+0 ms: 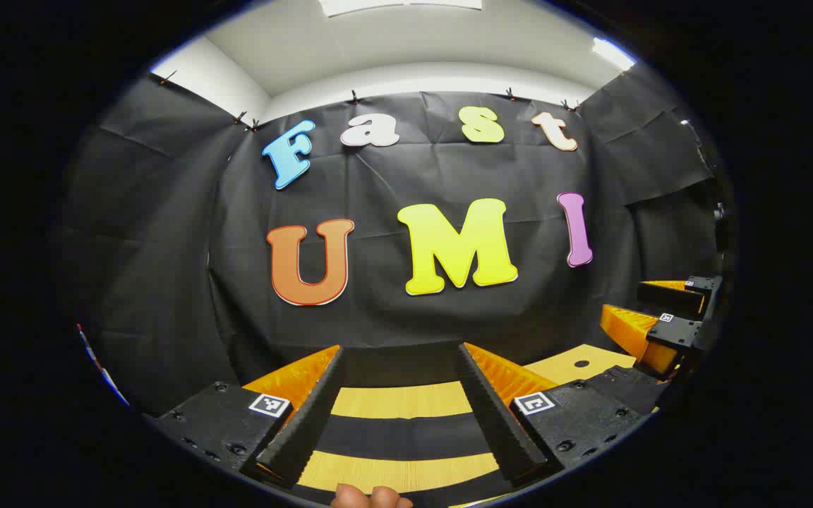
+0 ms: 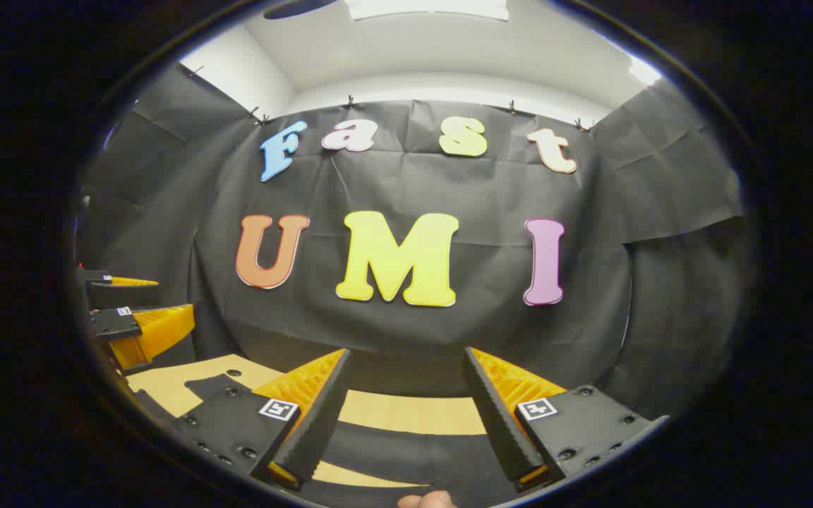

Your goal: Grasp the waist and the cuffs of the jeans and fold them to make the two legs overlap; first hold the waist and fold one-third of the jeans toward the cuffs, then hold the cuffs and fold the remaining one-third in the same direction to finish folding.

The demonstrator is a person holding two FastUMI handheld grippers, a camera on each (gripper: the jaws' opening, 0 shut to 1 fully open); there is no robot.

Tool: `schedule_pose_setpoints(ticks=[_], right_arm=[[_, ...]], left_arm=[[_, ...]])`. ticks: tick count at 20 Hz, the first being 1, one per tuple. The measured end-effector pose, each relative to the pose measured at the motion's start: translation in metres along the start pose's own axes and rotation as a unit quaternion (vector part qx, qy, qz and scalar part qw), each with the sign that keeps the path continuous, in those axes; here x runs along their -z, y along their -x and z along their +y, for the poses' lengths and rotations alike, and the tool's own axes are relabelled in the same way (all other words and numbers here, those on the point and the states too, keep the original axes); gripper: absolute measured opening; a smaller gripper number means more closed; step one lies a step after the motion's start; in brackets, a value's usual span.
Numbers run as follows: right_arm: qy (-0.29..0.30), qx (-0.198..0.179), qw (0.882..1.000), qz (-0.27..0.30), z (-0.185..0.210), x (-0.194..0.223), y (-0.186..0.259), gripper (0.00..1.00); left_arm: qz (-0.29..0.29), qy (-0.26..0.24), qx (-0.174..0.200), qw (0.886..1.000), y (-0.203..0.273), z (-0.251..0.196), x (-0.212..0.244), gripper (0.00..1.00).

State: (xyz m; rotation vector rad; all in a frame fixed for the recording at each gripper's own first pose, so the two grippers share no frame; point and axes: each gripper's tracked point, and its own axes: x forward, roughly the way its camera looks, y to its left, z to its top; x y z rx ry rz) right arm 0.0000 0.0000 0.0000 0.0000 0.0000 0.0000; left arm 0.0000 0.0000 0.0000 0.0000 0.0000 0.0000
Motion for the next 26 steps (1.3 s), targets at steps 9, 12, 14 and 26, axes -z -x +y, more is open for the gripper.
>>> schedule_pose_setpoints(ticks=[9, 12, 14, 26], right_arm=[[-0.005, 0.009, 1.000, -0.006, 0.000, -0.006, 0.012, 0.95], [-0.004, 0.013, 1.000, -0.006, -0.005, -0.004, 0.014, 0.95], [-0.006, 0.015, 1.000, -0.004, -0.008, -0.004, 0.014, 0.96], [-0.029, 0.016, 0.999, 0.022, -0.027, 0.007, -0.003, 0.95]], left_arm=[[-0.005, 0.007, 0.000, 1.000, 0.005, 0.001, -0.002, 0.99], [-0.002, 0.006, -0.001, 1.000, 0.007, 0.001, -0.001, 0.99], [-0.002, 0.007, -0.001, 1.000, 0.008, 0.001, -0.002, 1.00], [0.094, 0.088, -0.079, 0.989, 0.044, 0.078, 0.057, 1.00]])
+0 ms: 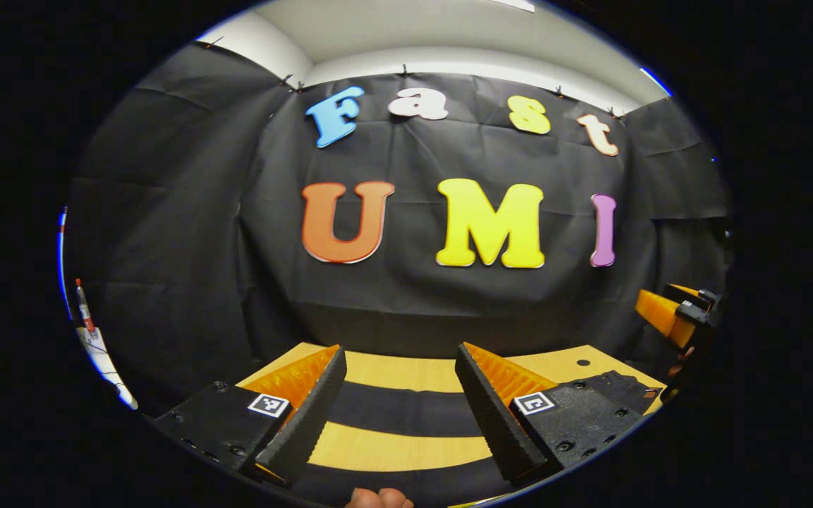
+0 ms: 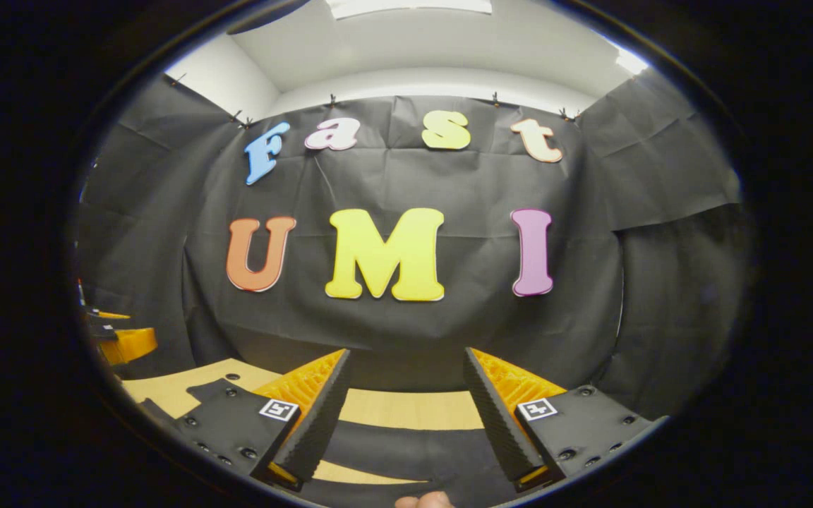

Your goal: Grasp the waist and the cuffs of the jeans and fold them to make the two legs overlap; first hold the waist and fold one-third of the jeans toward the cuffs, then hold the cuffs and fold the remaining one-third in the same direction to finish folding.

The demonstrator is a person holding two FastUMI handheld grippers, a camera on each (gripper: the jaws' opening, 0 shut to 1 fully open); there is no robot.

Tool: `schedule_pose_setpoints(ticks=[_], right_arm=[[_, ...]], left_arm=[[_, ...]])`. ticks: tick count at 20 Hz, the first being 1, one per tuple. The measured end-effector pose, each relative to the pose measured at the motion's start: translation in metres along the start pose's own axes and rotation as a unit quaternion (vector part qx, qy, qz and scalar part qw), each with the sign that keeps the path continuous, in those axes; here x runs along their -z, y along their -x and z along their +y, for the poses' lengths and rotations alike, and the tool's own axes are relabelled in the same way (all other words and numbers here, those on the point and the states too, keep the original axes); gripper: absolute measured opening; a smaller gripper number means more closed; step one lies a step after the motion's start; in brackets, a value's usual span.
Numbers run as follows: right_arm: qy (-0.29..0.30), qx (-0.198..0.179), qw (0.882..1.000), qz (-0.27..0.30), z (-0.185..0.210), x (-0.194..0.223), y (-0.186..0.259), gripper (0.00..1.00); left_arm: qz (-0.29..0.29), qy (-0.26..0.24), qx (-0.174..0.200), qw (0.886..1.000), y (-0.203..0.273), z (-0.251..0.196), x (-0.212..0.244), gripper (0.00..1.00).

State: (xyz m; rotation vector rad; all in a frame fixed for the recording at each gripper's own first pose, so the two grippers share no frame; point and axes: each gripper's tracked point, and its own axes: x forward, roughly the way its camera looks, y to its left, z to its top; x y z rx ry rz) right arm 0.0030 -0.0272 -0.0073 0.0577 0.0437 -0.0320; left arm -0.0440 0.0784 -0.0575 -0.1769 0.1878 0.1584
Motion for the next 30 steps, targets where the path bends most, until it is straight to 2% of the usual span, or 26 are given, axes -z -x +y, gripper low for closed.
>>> schedule_pose_setpoints(ticks=[4, 7, 10, 12, 14, 17, 18, 22, 24, 26, 27, 28, 30], right_arm=[[0.011, 0.001, 1.000, 0.003, -0.006, 0.001, -0.007, 0.96], [0.022, -0.008, 1.000, 0.002, -0.001, -0.001, -0.012, 0.95], [0.034, -0.025, 0.999, 0.003, 0.009, -0.001, -0.013, 0.96], [0.046, -0.036, 0.998, 0.002, 0.017, -0.002, -0.012, 0.96], [0.055, -0.045, 0.997, 0.004, 0.023, 0.001, -0.012, 0.96], [0.057, -0.053, 0.997, 0.018, 0.030, 0.008, -0.012, 0.95], [0.058, -0.057, 0.997, 0.020, 0.032, 0.008, -0.012, 0.96], [0.069, -0.056, 0.996, 0.018, 0.032, 0.006, -0.010, 0.96], [0.070, -0.052, 0.996, 0.017, 0.029, 0.005, -0.009, 0.95], [0.071, -0.049, 0.996, 0.023, 0.028, 0.008, -0.009, 0.96], [0.072, -0.049, 0.996, 0.026, 0.028, 0.010, -0.007, 0.96], [0.072, -0.049, 0.996, 0.029, 0.028, 0.012, -0.007, 0.96], [0.076, -0.048, 0.995, 0.033, 0.026, 0.014, -0.005, 0.96]], left_arm=[[0.048, 0.053, -0.082, 0.994, 0.031, 0.075, 0.040, 1.00], [0.069, 0.054, -0.131, 0.987, 0.056, 0.123, 0.063, 0.98], [0.112, 0.072, -0.136, 0.982, 0.083, 0.142, 0.107, 0.99], [0.161, 0.127, -0.134, 0.970, 0.104, 0.146, 0.141, 0.99], [0.202, 0.194, -0.139, 0.950, 0.123, 0.144, 0.171, 0.99], [0.232, 0.257, -0.165, 0.924, 0.136, 0.156, 0.207, 0.99], [0.243, 0.286, -0.169, 0.911, 0.138, 0.156, 0.216, 0.99], [0.276, 0.416, -0.208, 0.841, 0.154, 0.159, 0.253, 0.99], [0.263, 0.470, -0.220, 0.813, 0.152, 0.164, 0.255, 0.99], [0.254, 0.501, -0.218, 0.798, 0.143, 0.169, 0.254, 0.96], [0.254, 0.510, -0.215, 0.793, 0.138, 0.171, 0.254, 1.00], [0.254, 0.519, -0.212, 0.788, 0.130, 0.171, 0.255, 0.97], [0.250, 0.533, -0.204, 0.782, 0.116, 0.171, 0.254, 0.96]])
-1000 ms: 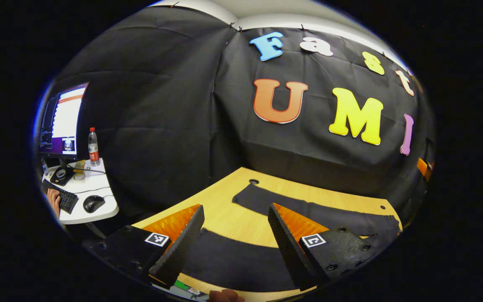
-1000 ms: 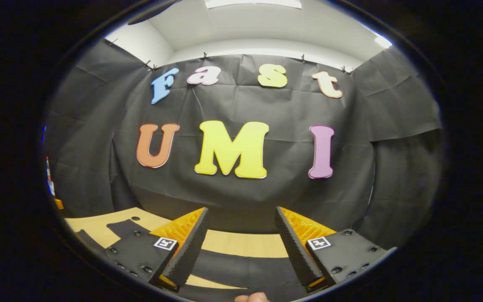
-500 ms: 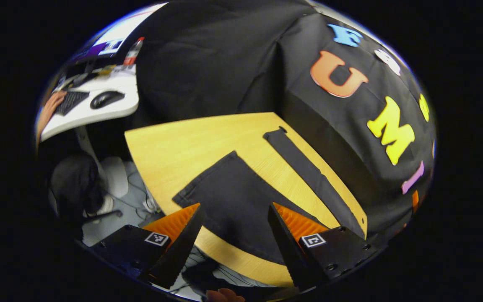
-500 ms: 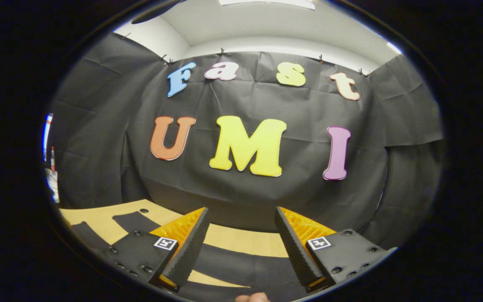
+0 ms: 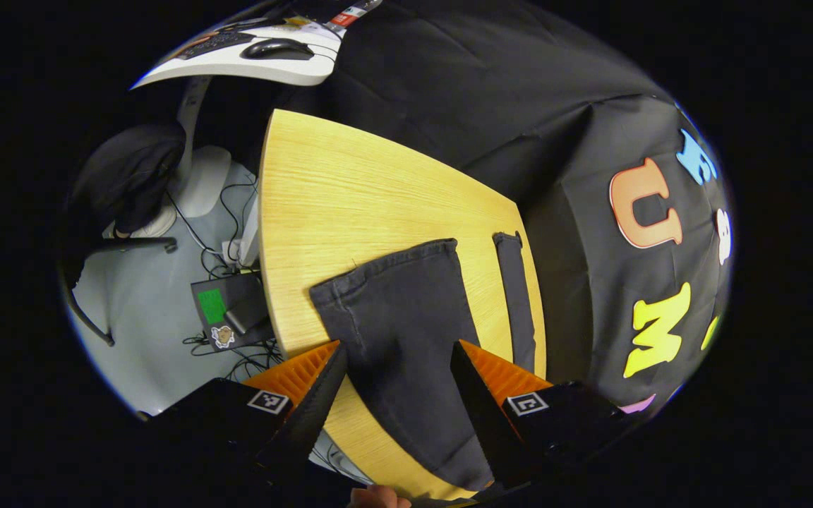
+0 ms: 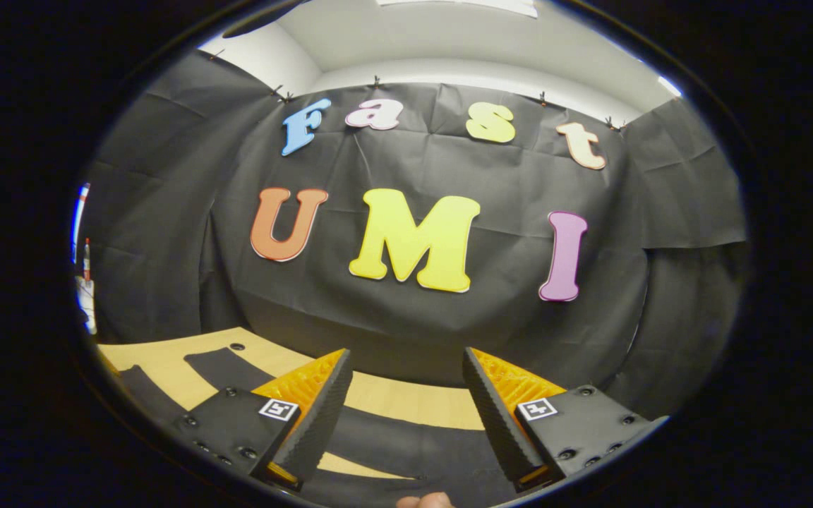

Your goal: Grasp the waist and the cuffs of the jeans and fold them to make the two legs overlap; first hold the waist and fold one-third of the jeans toward the cuffs, then hold the cuffs and fold the remaining one-third in the same direction to finish folding.

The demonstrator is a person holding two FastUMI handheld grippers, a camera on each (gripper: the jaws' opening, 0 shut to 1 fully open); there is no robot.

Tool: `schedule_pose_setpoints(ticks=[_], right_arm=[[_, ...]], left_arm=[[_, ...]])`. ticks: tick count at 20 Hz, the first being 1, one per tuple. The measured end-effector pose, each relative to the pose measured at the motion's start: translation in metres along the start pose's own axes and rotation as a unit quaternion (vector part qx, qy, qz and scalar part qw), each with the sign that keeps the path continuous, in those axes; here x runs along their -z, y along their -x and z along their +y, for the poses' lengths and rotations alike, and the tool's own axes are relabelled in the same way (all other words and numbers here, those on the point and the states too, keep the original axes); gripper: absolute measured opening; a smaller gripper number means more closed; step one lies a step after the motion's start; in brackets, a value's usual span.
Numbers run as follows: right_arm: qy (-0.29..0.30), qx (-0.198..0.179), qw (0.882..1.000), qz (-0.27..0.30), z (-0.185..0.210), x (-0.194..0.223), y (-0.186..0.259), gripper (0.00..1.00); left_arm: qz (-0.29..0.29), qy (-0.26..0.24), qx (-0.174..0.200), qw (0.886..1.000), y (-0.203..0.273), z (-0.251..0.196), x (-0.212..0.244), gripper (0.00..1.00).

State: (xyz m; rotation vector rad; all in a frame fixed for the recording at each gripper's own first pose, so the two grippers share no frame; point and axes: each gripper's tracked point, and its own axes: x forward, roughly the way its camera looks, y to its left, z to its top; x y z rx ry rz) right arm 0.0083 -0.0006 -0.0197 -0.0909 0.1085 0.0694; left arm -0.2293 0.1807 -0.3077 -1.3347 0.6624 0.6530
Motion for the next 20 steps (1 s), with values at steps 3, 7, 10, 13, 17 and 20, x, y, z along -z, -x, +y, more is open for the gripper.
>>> schedule_pose_setpoints(ticks=[3, 7, 10, 13, 17, 20], right_arm=[[0.001, 0.011, 1.000, 0.009, -0.010, 0.006, 0.005, 0.96], [-0.017, 0.034, 0.999, 0.030, -0.030, 0.020, 0.013, 0.96], [-0.043, 0.057, 0.996, 0.057, -0.054, 0.037, 0.018, 0.96], [-0.078, 0.072, 0.988, 0.114, -0.085, 0.067, 0.021, 0.96], [-0.184, 0.070, 0.945, 0.261, -0.129, 0.146, 0.034, 0.96], [-0.321, 0.143, 0.872, 0.340, -0.170, 0.211, 0.052, 1.00]], left_arm=[[-0.005, -0.006, 0.011, 1.000, -0.015, -0.012, -0.007, 0.95], [0.012, -0.054, 0.012, 0.998, -0.035, -0.012, -0.005, 0.84], [0.020, -0.022, 0.001, 1.000, -0.046, -0.004, -0.007, 0.40], [0.022, 0.027, 0.018, 0.999, -0.047, -0.005, -0.009, 0.09], [0.030, 0.028, 0.022, 0.999, -0.046, -0.005, -0.008, 0.05], [0.033, 0.028, 0.023, 0.999, -0.047, -0.004, -0.009, 0.05]])
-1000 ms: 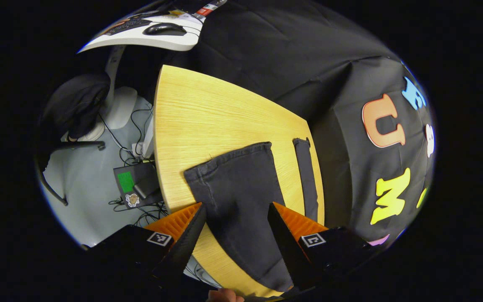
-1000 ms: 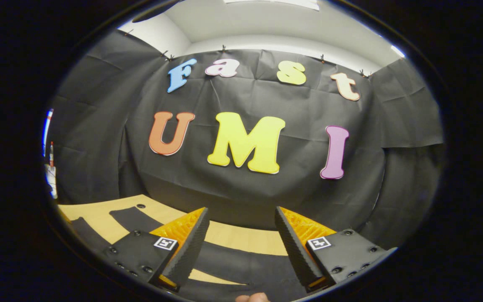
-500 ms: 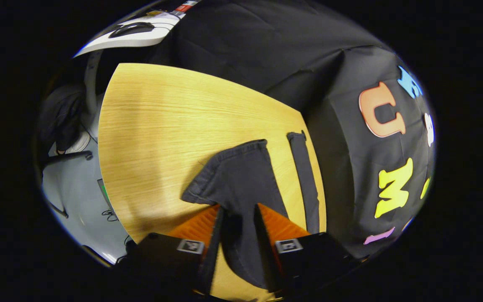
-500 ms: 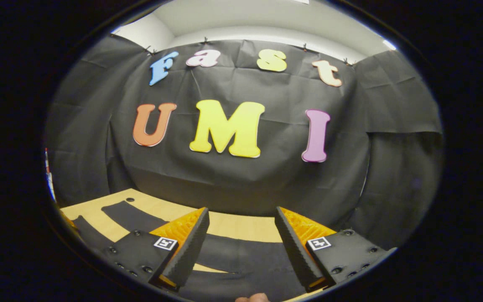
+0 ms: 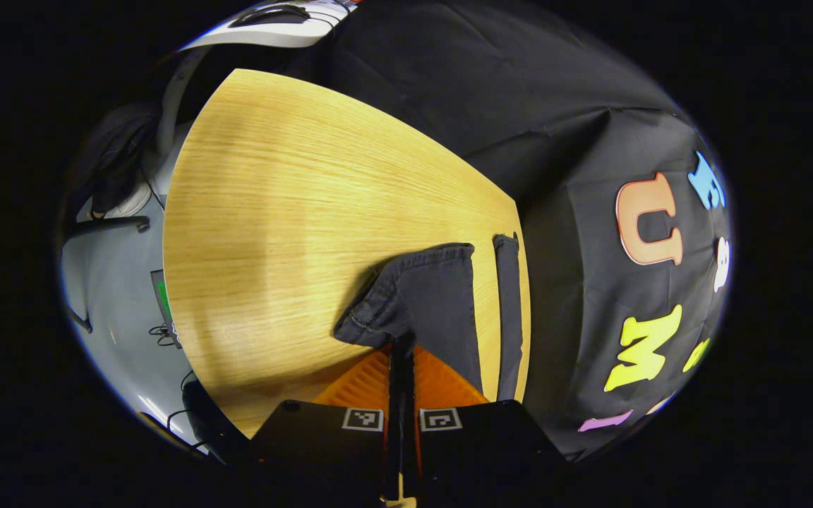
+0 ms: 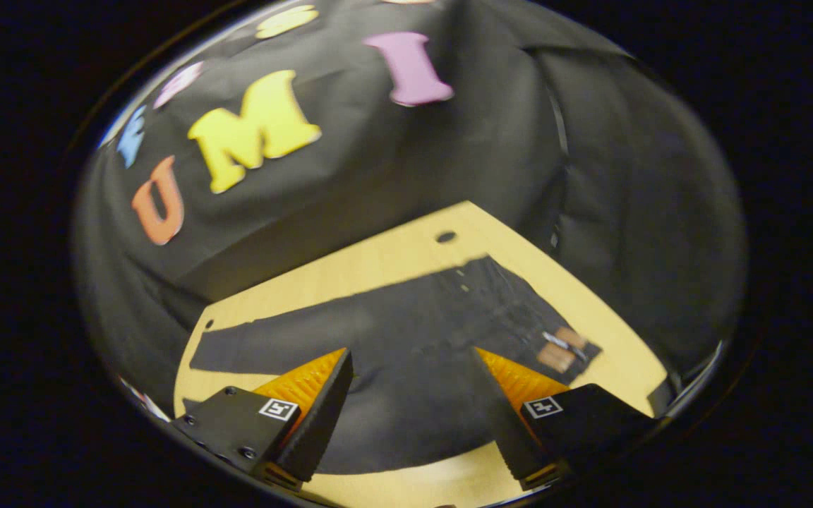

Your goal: Grasp the waist and the cuffs of the jeans and fold them to make the two legs overlap; first hold the waist and fold one-third of the jeans toward the cuffs, then hold the cuffs and fold the remaining one-third in the same direction to finish folding.

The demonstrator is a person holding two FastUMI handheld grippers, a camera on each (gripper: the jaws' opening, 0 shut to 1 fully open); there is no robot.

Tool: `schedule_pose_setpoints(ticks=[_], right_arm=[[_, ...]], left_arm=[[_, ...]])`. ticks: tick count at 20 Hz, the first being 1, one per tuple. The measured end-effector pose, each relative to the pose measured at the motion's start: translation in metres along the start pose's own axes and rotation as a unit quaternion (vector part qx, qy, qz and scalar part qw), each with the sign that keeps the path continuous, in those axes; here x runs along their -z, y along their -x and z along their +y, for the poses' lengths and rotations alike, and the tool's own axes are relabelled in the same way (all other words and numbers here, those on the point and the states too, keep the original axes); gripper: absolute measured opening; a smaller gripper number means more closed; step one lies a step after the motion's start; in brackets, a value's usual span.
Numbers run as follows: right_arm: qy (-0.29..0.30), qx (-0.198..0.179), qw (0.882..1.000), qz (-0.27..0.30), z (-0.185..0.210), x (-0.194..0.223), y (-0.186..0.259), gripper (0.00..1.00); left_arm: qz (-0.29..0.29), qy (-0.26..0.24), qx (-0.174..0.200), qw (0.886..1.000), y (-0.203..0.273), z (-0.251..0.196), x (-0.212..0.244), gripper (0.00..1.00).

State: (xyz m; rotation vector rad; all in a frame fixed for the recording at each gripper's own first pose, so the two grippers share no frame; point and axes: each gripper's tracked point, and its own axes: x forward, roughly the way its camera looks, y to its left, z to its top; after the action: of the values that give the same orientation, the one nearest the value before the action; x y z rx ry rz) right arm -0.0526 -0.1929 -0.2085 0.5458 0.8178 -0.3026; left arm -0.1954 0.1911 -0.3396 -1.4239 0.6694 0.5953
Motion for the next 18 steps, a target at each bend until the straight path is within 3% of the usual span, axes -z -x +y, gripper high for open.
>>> schedule_pose_setpoints(ticks=[4, 5, 6, 8, 11, 12, 15, 16, 18], right_arm=[[-0.126, 0.088, 0.986, 0.066, -0.094, 0.036, -0.018, 0.98], [-0.150, 0.101, 0.980, 0.082, -0.103, 0.045, -0.028, 0.92], [-0.172, 0.107, 0.975, 0.095, -0.111, 0.053, -0.039, 0.98], [-0.201, 0.119, 0.965, 0.117, -0.118, 0.067, -0.050, 0.98], [-0.208, 0.112, 0.966, 0.109, -0.121, 0.064, -0.055, 0.92], [-0.205, 0.108, 0.967, 0.110, -0.118, 0.065, -0.059, 0.98], [-0.176, 0.116, 0.970, 0.119, -0.111, 0.061, -0.072, 0.95], [-0.165, 0.134, 0.970, 0.118, -0.120, 0.064, -0.074, 0.68], [-0.185, 0.131, 0.967, 0.119, -0.120, 0.064, -0.075, 0.15]], left_arm=[[0.001, -0.001, -0.004, 1.000, -0.001, 0.000, 0.000, 0.05], [0.001, -0.006, -0.006, 1.000, -0.001, 0.000, 0.000, 0.05], [0.000, -0.013, -0.008, 1.000, -0.002, 0.001, 0.000, 0.05], [0.000, -0.017, -0.012, 1.000, -0.002, 0.000, 0.000, 0.05], [-0.002, -0.011, -0.016, 1.000, -0.002, -0.001, 0.000, 0.05], [-0.005, -0.015, -0.020, 1.000, -0.002, 0.000, -0.001, 0.05], [-0.007, -0.018, -0.026, 0.999, -0.004, -0.002, -0.001, 0.05], [-0.008, -0.013, -0.025, 1.000, -0.005, -0.002, -0.001, 0.05], [-0.010, -0.009, -0.025, 1.000, -0.005, -0.002, -0.002, 0.05]])
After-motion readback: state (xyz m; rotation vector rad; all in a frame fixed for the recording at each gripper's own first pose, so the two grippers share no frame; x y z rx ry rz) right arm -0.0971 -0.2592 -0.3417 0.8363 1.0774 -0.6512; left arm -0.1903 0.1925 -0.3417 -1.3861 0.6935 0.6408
